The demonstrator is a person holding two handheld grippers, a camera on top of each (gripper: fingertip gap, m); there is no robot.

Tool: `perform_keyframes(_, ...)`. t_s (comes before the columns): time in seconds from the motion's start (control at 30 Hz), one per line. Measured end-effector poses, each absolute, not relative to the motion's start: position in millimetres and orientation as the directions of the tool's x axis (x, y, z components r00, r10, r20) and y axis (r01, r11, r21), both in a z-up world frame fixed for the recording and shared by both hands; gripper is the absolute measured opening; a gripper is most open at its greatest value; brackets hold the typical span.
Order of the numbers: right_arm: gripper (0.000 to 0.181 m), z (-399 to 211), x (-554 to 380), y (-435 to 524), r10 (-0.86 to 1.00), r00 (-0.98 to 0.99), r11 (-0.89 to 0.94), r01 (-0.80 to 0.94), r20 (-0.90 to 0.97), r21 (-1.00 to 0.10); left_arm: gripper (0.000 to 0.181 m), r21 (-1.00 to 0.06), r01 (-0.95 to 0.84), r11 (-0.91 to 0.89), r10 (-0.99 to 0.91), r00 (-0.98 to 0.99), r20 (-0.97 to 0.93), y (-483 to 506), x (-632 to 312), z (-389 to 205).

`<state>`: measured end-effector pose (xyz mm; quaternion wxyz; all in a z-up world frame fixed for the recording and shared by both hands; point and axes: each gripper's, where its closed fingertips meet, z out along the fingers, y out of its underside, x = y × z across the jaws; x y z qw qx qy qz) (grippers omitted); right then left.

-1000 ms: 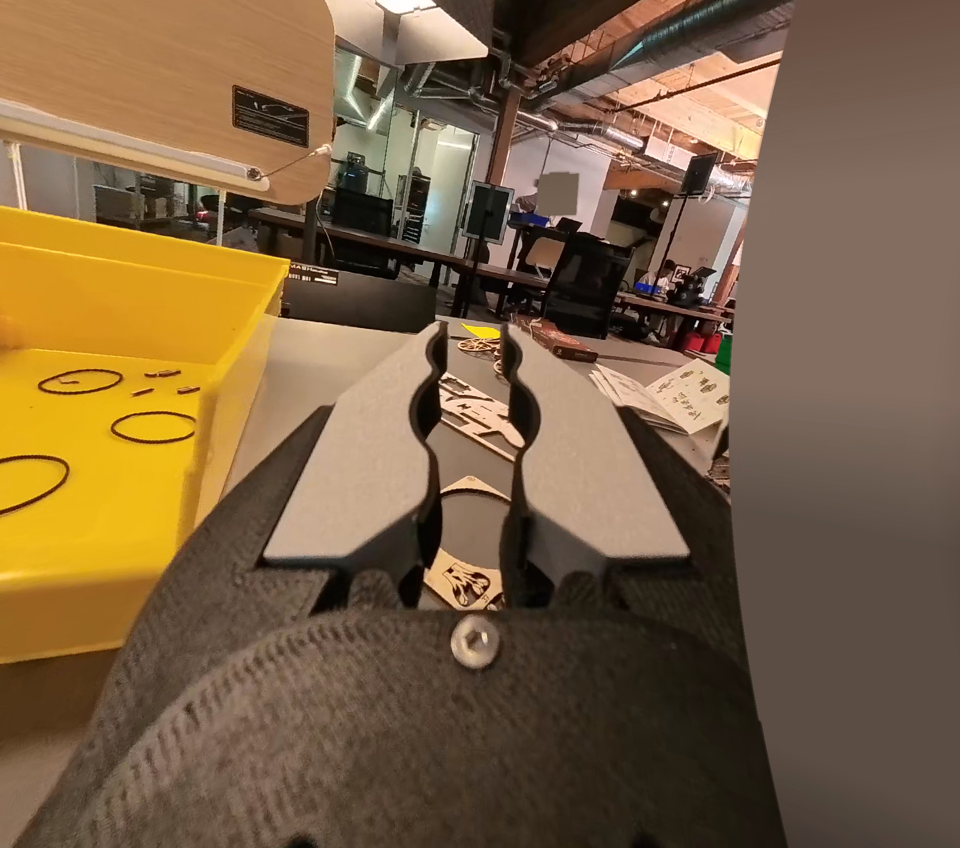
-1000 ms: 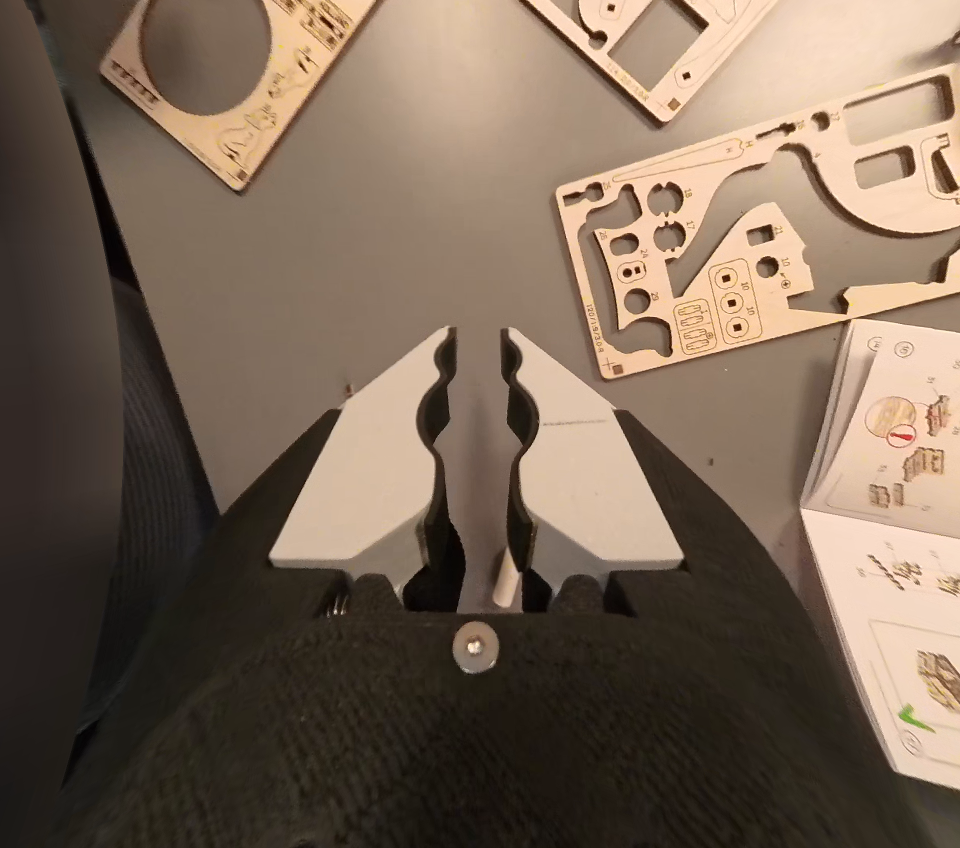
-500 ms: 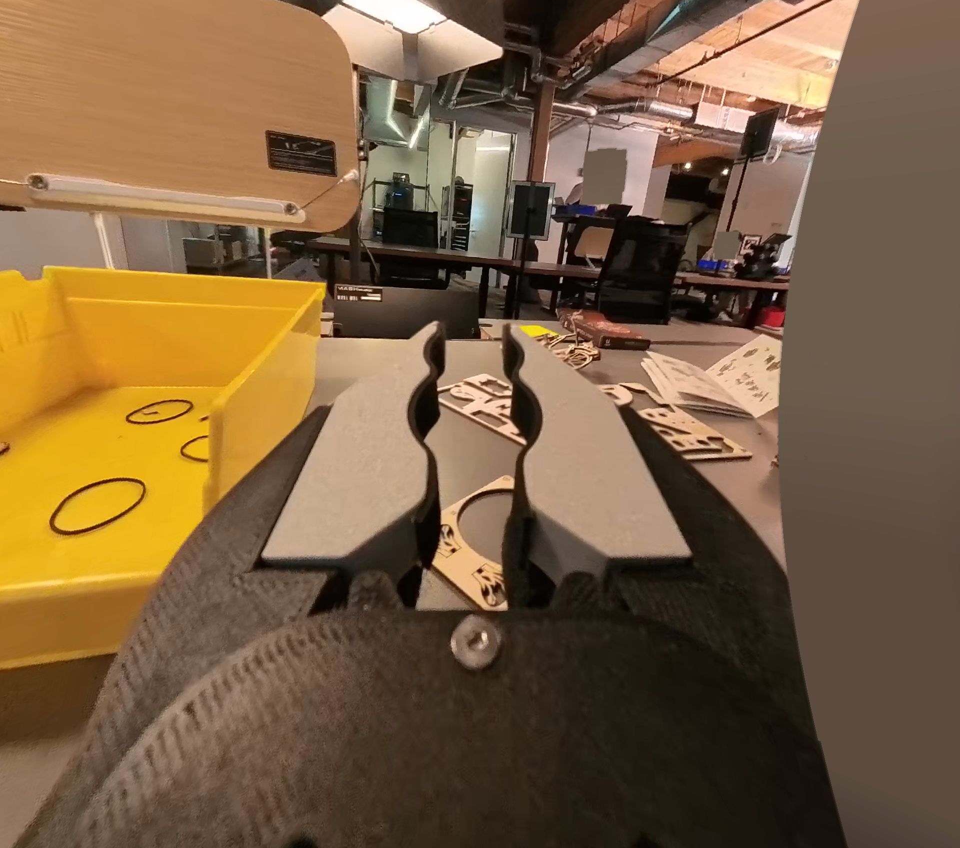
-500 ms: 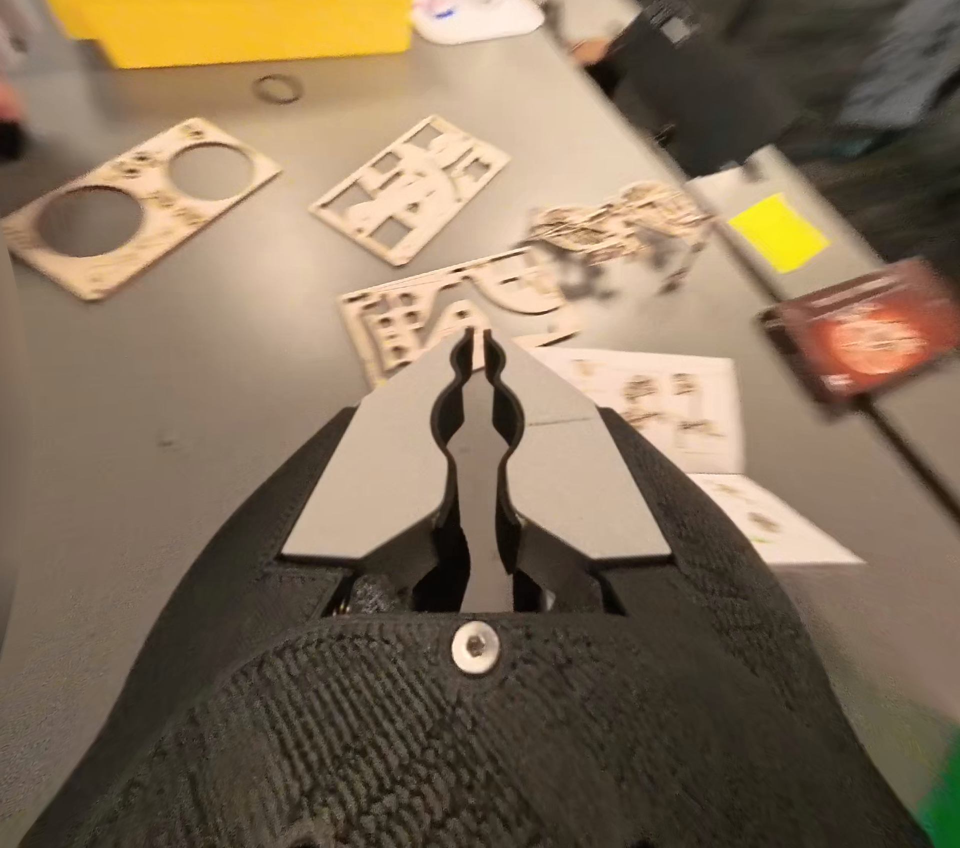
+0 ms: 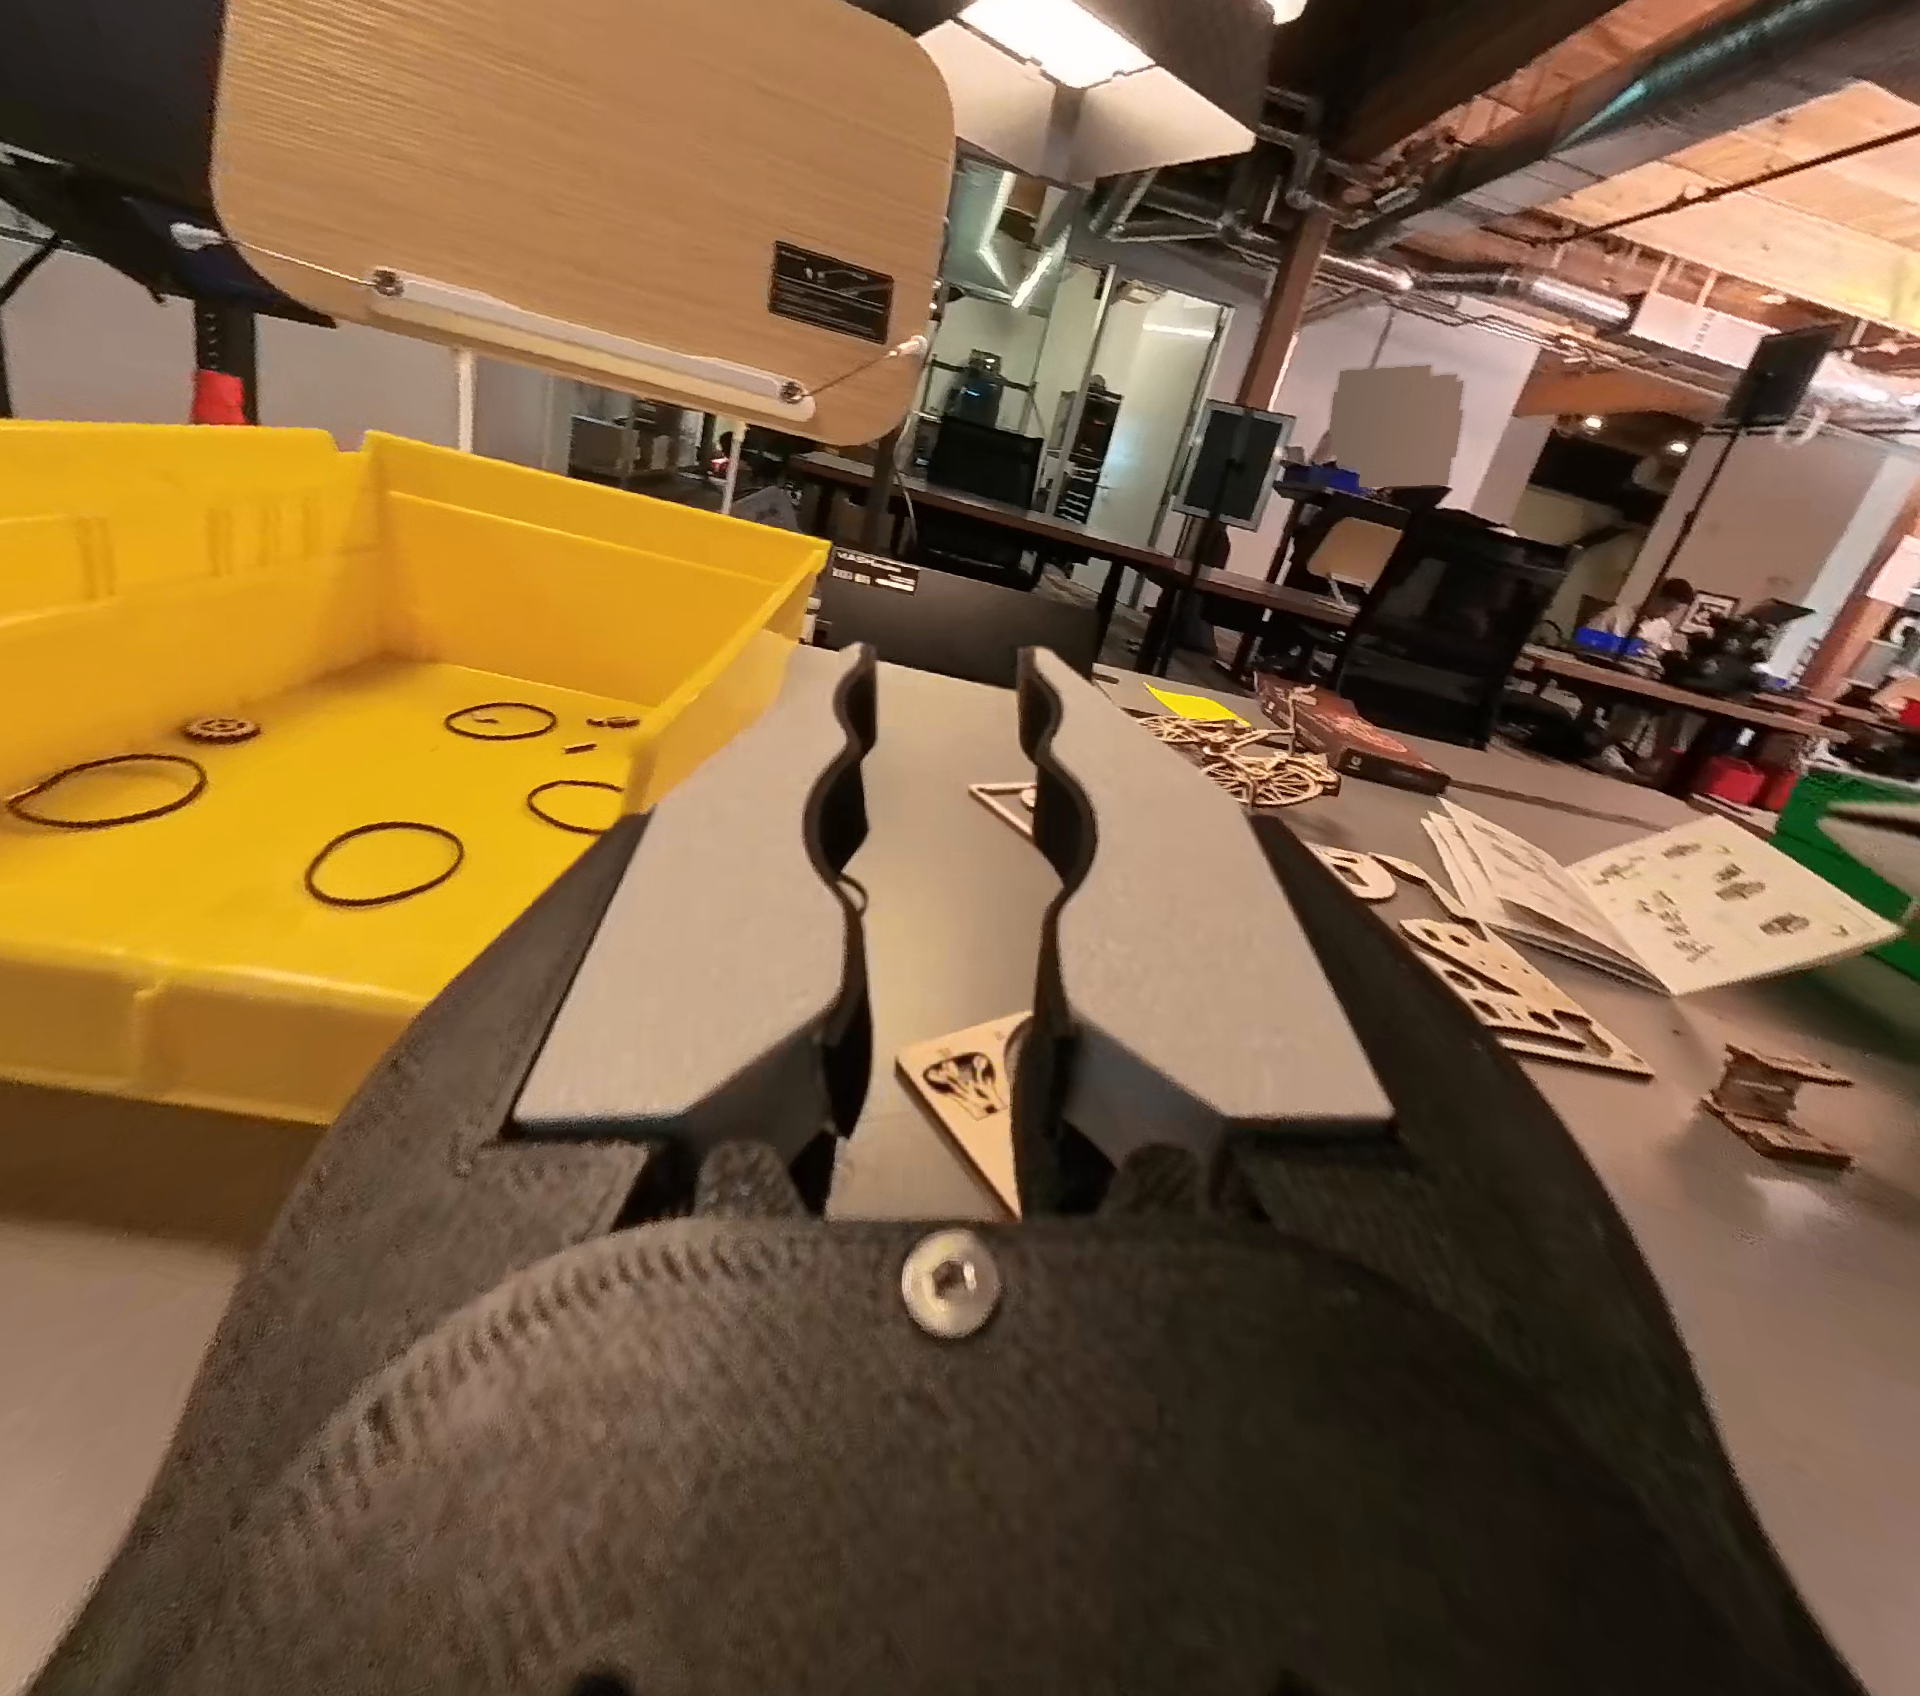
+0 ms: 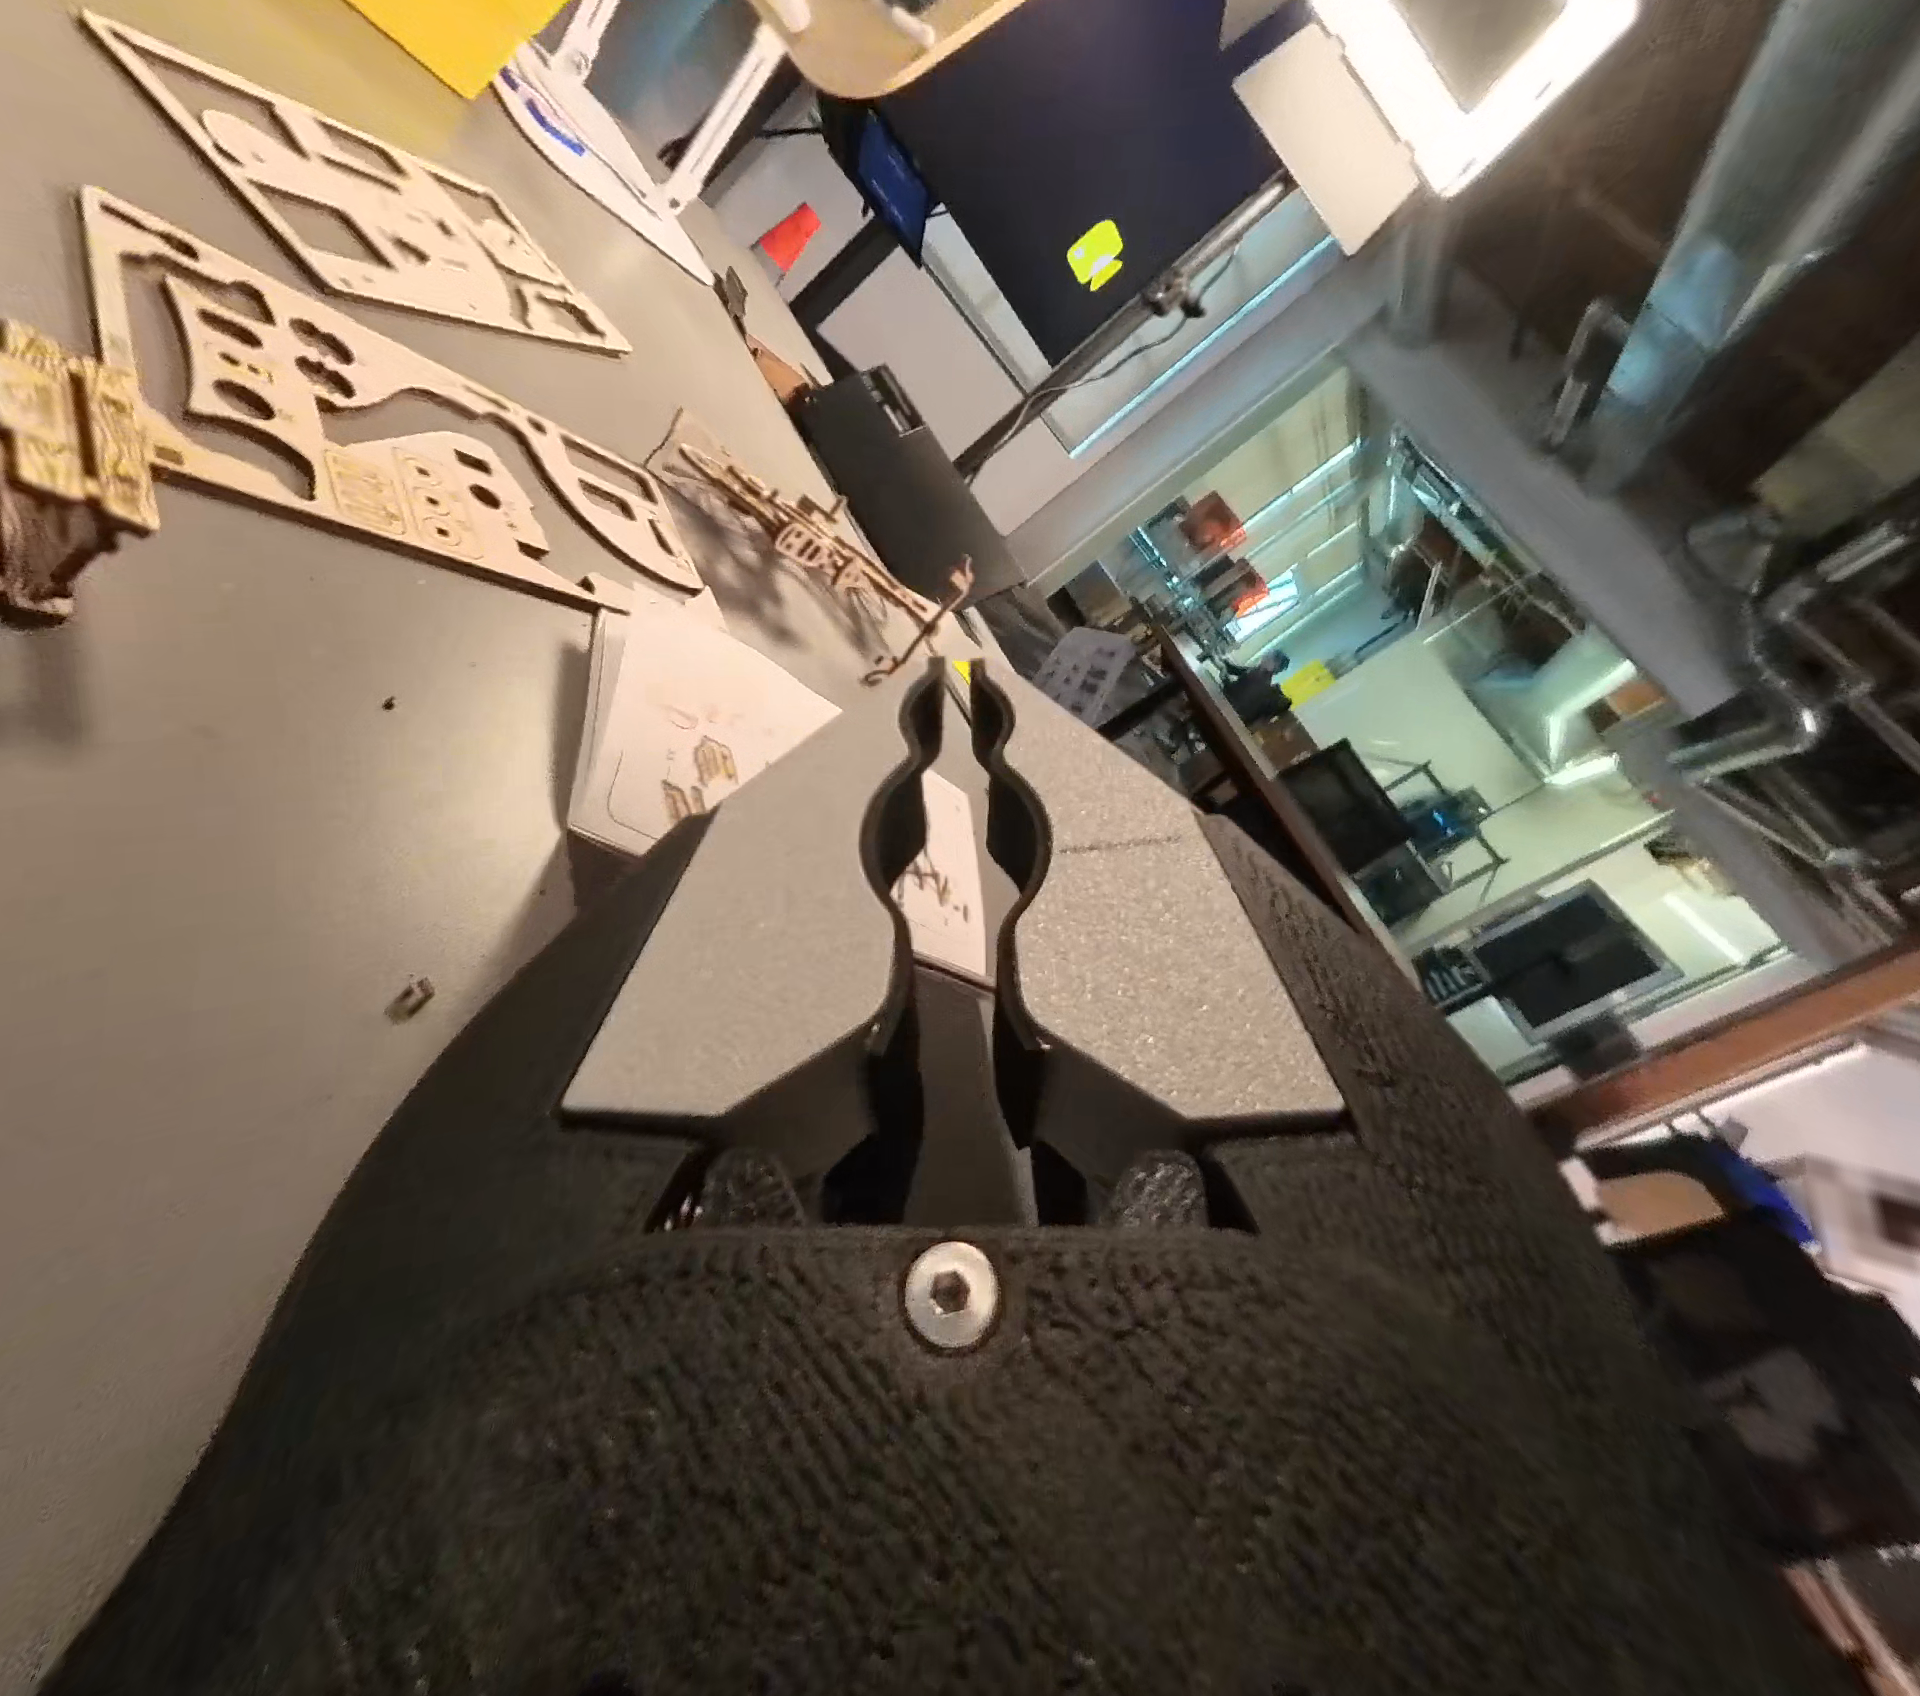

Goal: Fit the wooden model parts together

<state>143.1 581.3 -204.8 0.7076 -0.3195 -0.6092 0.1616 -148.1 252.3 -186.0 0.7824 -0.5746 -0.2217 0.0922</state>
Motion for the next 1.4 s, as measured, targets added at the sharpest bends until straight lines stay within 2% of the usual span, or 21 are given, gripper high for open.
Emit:
perform_keyframes(0.13,0.007,-210.3,139.3,579.6,0.608,0.176,0.757,0.163,0.774,-0.632,0.025,-0.926,0.103,0.362,0.452,0.850,0.271,241.6,-156.7,-184.6)
perform_keyframes(0.3,0.010,-208.1,141.0,583.3,0.660,0.187,0.717,0.131,0.727,-0.684,0.027,-0.925,0.098,0.367,0.469,0.839,0.276,239.5,-158.8,-184.6)
perform_keyframes(0.43,0.030,-200.5,141.3,576.4,0.699,0.187,0.699,0.028,0.691,-0.715,0.029,-0.932,0.076,0.354,0.474,0.844,0.249,241.2,-156.0,-183.8)
perform_keyframes(0.57,0.041,-183.2,147.9,576.4,0.662,0.269,0.732,-0.029,0.700,-0.681,0.032,-0.937,0.047,0.346,0.472,0.854,0.217,243.1,-152.0,-181.9)
perform_keyframes(0.7,0.046,-176.9,152.6,586.5,0.604,0.347,0.762,0.012,0.718,-0.647,0.038,-0.946,-0.058,0.318,0.464,0.880,0.102,251.1,-138.6,-177.2)
perform_keyframes(0.83,0.062,-172.1,159.8,608.4,0.553,0.445,0.755,0.091,0.704,-0.650,0.039,-0.939,-0.251,0.234,0.481,0.870,-0.112,262.5,-118.3,-175.7)
perform_keyframes(0.97,0.080,-169.5,165.7,621.6,0.544,0.500,0.729,0.115,0.674,-0.674,0.063,-0.891,-0.428,0.151,0.548,0.787,-0.285,264.9,-110.4,-174.8)
perform_keyframes(1.2,0.097,-170.8,168.2,641.5,0.523,0.556,0.692,0.165,0.645,-0.703,0.117,-0.846,-0.387,0.366,0.586,0.802,-0.113,240.2,-119.9,-152.7)
perform_keyframes(1.33,0.107,-172.5,170.2,657.2,0.556,0.603,0.621,0.156,0.572,-0.768,0.128,-0.822,-0.333,0.463,0.578,0.816,-0.006,222.8,-130.4,-148.8)
perform_keyframes(1.4,0.107,-170.2,173.9,664.7,0.565,0.637,0.589,0.133,0.524,-0.797,0.128,-0.816,-0.310,0.487,0.571,0.820,0.030,218.1,-134.0,-149.6)
